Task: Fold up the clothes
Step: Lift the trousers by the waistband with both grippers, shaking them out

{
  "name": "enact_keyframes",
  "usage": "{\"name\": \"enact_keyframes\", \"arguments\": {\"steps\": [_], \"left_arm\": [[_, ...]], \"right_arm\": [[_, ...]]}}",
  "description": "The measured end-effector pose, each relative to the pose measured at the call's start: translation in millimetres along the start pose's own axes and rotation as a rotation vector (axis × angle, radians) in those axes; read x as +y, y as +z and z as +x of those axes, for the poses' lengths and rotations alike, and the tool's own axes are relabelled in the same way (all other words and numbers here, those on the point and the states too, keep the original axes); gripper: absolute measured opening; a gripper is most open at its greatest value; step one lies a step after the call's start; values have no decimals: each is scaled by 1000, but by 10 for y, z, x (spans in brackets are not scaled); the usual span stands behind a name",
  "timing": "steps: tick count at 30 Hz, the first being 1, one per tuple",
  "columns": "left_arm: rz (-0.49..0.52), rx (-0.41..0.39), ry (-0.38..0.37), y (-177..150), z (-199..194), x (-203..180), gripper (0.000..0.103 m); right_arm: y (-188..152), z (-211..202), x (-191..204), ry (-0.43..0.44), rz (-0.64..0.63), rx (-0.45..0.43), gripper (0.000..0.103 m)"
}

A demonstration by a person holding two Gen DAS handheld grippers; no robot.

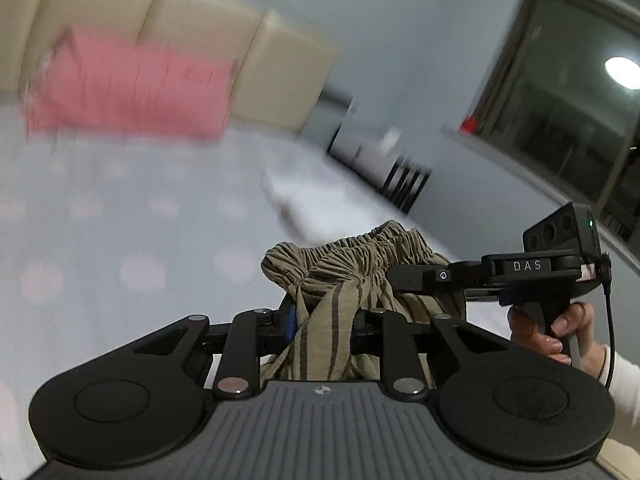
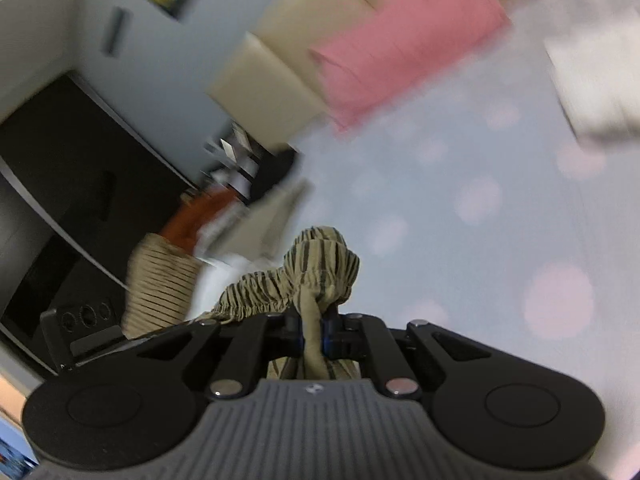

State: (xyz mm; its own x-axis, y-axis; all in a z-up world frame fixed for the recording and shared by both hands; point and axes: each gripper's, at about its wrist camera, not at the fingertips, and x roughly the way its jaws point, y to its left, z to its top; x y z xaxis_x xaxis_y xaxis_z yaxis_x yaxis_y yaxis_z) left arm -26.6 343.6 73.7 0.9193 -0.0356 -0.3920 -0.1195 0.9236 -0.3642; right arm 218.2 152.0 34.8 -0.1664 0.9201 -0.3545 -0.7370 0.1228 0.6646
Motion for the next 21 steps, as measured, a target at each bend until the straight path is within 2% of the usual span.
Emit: {"name": "enact_keyframes", "arguments": {"steps": [3,8,12,15,21], "left_arm": [[65,-85,3,329,-427,-407,20],[186,-177,24,878,-1050,-1067,20],[285,-275,48,1140,-1393,-1590,20],[314,-294,74,1206,-1535,-1912,20],[304,-279,123,1014,-1709,-2415,20]], "right_arm": [[137,-418,493,58,-64,-97,9],[462,-1027,1285,97,-149,-195,9],[687,-1533,1881,133,-244,-280,9],[743,-1838,2218,143,-288,-322,9],[630,-2230,2587,116,-311,-328,9]]}}
